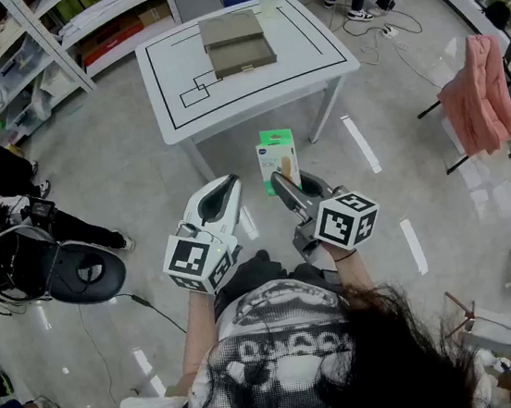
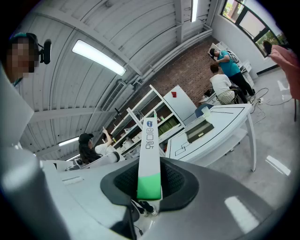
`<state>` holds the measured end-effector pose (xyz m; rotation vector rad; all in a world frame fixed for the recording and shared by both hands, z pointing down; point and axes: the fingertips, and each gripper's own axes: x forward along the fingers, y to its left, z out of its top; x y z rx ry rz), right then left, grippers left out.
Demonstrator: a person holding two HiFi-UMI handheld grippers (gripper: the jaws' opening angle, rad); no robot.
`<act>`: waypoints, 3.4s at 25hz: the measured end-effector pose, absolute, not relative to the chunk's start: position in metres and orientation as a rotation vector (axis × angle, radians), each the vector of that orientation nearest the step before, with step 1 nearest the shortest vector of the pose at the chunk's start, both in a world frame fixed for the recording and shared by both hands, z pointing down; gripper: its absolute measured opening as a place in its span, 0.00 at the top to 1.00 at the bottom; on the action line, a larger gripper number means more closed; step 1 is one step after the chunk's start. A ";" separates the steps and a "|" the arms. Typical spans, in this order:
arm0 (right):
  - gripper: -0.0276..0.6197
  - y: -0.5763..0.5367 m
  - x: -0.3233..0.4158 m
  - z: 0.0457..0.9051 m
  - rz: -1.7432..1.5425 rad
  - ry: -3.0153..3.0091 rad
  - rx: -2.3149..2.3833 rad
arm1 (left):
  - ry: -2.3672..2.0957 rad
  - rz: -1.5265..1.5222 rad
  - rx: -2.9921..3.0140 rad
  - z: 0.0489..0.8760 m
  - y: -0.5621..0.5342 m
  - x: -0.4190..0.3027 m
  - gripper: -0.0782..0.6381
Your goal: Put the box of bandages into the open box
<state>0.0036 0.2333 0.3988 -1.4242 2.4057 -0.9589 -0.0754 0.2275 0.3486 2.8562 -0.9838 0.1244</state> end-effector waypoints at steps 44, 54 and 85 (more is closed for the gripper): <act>0.82 0.066 0.012 0.429 -1.092 2.359 -1.423 | -0.951 0.151 2.791 0.385 0.061 -0.072 0.89; 0.82 -0.032 0.089 0.435 -1.132 2.370 -1.376 | -0.990 0.191 2.764 0.386 -0.043 0.007 0.89; 0.82 -0.132 0.130 0.478 -1.295 2.346 -1.311 | -1.067 0.270 2.707 0.403 -0.142 0.043 0.89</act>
